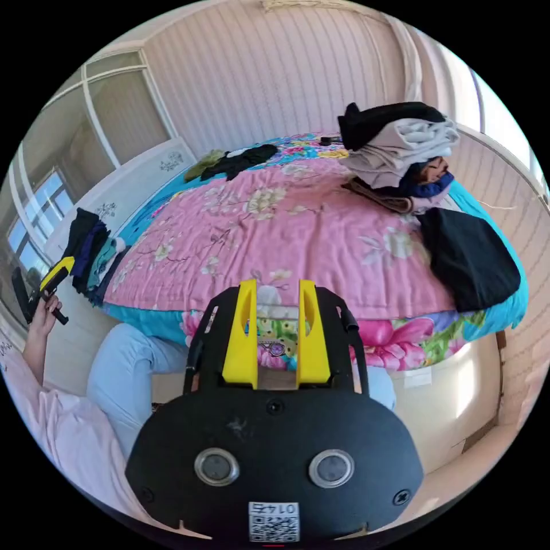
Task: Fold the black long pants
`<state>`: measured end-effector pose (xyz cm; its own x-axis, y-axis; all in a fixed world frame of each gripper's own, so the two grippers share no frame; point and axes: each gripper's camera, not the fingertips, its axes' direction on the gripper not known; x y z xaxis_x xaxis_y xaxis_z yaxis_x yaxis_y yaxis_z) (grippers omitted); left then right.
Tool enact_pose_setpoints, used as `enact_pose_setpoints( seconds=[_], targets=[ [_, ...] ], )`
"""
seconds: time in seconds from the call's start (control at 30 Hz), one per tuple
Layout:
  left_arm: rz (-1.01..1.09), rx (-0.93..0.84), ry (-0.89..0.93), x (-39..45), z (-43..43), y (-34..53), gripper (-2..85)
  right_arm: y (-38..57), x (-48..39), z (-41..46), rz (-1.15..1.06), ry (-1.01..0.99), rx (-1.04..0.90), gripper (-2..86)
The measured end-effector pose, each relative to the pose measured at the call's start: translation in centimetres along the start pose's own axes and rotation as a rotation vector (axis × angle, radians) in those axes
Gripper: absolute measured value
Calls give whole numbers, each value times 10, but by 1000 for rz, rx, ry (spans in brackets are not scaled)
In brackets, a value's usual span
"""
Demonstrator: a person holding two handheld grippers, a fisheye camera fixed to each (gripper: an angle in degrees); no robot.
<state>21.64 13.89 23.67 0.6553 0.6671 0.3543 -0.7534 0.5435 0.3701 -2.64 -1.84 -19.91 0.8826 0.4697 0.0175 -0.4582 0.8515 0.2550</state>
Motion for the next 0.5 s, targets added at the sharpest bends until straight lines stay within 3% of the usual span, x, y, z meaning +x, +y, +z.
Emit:
enact_pose_setpoints(
  seconds=[0.13, 0.27, 0.37, 0.43, 0.5],
  targets=[
    [50, 7, 151, 77, 99, -57, 12, 5, 96, -63, 281, 62, 251, 107],
    [53, -75, 403, 154, 191, -106, 9, -9, 146, -83, 318, 145, 318, 111],
    [200, -123, 425, 203, 236, -140, 13, -38, 182, -90, 321, 196, 318, 119],
    [234, -130, 426, 221, 259, -159, 20, -62, 202, -93, 329, 341, 334, 120],
    [237, -142, 435, 238, 287, -180, 33, -82, 218, -94, 325, 333, 345, 122]
  ],
)
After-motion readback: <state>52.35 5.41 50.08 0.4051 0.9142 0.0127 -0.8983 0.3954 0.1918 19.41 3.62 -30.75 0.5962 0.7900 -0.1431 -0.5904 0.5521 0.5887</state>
